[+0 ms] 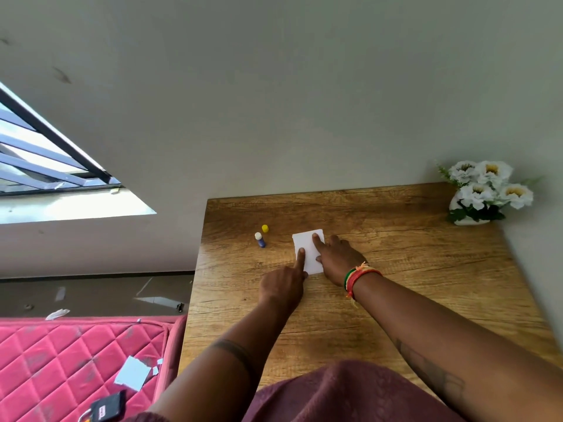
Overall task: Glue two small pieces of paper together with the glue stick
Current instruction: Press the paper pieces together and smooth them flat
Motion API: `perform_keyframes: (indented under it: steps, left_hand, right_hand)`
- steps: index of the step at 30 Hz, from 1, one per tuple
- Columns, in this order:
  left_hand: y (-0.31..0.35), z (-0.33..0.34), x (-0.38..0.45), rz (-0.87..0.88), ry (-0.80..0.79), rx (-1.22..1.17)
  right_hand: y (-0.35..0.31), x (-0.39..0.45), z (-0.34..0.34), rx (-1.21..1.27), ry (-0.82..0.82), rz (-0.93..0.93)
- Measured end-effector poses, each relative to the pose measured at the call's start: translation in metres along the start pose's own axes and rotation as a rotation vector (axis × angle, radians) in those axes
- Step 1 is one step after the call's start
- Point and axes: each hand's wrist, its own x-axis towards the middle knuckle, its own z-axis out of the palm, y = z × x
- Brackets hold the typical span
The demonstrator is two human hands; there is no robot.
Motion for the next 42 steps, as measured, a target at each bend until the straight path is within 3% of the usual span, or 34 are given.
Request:
perform_keyframes:
  steps: [8,14,17,32,42]
  left_hand:
    - [-0.013,0.003,-0.014,0.118,0.041,0.010]
    - [-0.008,-0.018,0.003,0.049,0.151,-0.324]
    - [-0.006,-0.024,0.011,0.004,0.170,-0.402]
    - [0.000,-0.038,0.016,0.039,0.077,-0.181]
    - [0.000,-0.042,0.037,0.033,-0.113,-0.073]
  right_hand:
    - [-0.002,-0.003,-0.003,0.003,0.003,0.009]
    - [-0.003,-0.005,-0.011,0.091,-0.049,0.040]
    - [-0.008,-0.009,-0.009,0.128,0.011,0.070]
    - [0.011,-0.003,-0.007,0.335,0.015,0.037]
    - [0.014,0.004,-0.018,0.171,-0.131,-0.030]
